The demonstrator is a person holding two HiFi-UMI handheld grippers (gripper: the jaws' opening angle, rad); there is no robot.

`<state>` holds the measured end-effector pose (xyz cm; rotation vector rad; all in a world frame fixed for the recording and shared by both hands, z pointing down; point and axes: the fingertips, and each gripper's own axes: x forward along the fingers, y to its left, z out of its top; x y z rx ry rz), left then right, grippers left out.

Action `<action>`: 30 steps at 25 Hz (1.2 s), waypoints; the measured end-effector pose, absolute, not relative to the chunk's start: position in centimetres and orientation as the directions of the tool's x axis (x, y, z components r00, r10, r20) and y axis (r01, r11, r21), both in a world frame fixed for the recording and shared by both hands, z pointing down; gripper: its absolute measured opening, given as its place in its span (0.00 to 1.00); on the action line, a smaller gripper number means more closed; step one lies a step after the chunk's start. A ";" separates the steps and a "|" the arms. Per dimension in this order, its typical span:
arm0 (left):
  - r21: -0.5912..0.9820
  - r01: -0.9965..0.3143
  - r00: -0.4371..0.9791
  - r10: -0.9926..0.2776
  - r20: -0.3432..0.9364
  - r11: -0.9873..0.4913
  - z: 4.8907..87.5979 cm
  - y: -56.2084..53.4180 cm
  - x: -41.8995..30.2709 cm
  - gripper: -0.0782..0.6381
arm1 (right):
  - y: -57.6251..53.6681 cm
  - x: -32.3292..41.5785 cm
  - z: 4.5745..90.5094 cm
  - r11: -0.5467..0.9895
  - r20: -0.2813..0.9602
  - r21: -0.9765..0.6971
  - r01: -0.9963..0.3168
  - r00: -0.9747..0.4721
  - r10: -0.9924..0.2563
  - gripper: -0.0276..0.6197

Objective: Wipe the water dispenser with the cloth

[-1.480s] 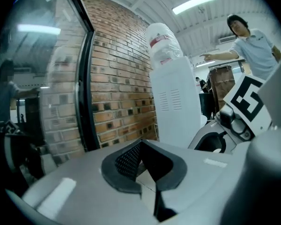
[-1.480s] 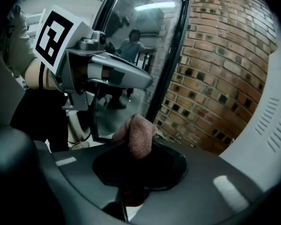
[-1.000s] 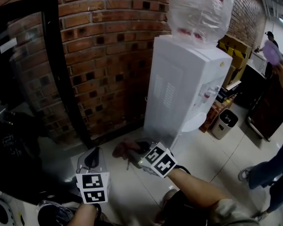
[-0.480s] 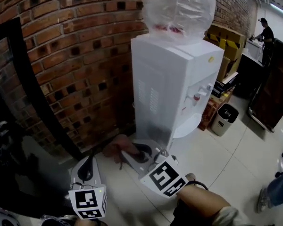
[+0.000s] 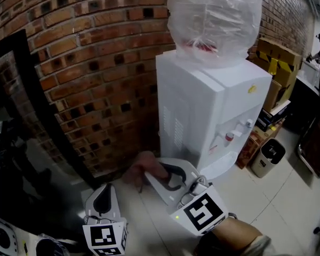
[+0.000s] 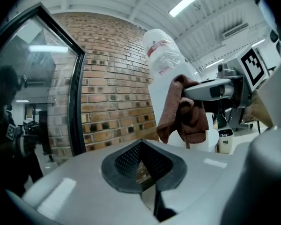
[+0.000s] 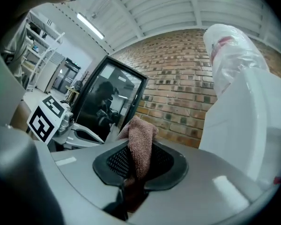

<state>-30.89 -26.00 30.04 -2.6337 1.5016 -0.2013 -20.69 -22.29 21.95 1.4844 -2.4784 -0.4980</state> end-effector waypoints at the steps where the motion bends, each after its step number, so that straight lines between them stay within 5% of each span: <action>1: -0.156 -0.853 0.496 -0.867 0.053 -0.497 29.5 -25.9 -30.3 0.11 | -21.9 -20.4 21.1 0.442 -0.008 0.398 -0.804 -0.485 -0.874 0.17; 12: -0.137 -0.920 0.377 -0.925 -0.050 -0.368 20.6 -21.1 -23.8 0.11 | -18.3 -14.9 12.6 0.436 -0.166 0.475 -0.765 -0.564 -0.809 0.17; 30: -0.239 -0.959 0.194 -0.966 -0.172 -0.150 11.4 -14.2 -15.0 0.11 | -17.4 -7.3 4.0 0.313 -0.236 0.616 -0.723 -0.548 -0.802 0.17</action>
